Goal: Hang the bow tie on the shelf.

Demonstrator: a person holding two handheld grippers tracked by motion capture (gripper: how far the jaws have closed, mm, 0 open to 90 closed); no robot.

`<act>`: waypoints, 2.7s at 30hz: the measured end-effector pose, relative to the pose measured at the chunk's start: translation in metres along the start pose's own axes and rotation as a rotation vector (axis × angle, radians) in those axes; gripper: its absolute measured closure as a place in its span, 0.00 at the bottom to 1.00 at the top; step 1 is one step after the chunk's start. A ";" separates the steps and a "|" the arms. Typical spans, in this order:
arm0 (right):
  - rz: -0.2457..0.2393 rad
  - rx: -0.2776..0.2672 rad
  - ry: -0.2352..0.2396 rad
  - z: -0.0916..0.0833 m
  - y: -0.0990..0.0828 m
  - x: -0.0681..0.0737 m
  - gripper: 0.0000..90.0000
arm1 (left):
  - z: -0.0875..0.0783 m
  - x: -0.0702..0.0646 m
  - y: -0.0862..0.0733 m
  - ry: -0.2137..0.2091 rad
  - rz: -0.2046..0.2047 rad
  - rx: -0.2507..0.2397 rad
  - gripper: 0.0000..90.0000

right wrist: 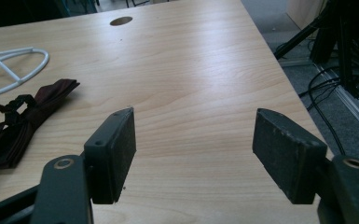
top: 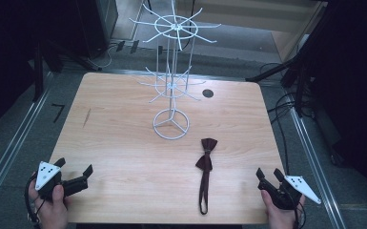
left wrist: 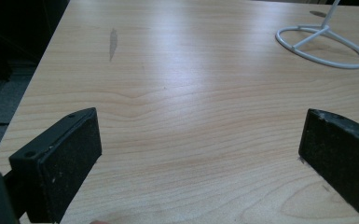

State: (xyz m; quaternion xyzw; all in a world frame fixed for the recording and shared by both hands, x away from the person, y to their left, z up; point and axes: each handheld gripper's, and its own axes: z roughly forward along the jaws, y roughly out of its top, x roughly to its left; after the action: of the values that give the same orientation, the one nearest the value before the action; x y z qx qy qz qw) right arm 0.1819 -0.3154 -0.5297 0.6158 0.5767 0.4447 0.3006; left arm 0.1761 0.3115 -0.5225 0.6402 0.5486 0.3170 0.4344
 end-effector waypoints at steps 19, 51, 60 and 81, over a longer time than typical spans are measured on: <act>-0.096 0.050 0.124 0.001 -0.008 0.054 0.38 | 0.001 -0.002 0.000 -0.002 0.022 0.010 0.00; -0.185 0.137 0.238 0.006 -0.023 0.101 0.38 | 0.001 -0.001 0.000 -0.006 0.016 0.010 0.00; -0.189 0.158 0.260 0.006 -0.026 0.109 0.38 | 0.001 -0.001 0.000 -0.007 0.016 0.010 0.00; -0.200 0.246 0.296 0.011 -0.035 0.126 0.46 | 0.001 -0.001 0.000 -0.006 0.018 0.013 0.00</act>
State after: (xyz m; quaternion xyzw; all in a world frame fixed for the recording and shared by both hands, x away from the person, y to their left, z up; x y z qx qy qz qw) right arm 0.1684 -0.1854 -0.5403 0.5156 0.7227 0.4246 0.1778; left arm 0.1771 0.3100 -0.5225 0.6487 0.5436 0.3155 0.4291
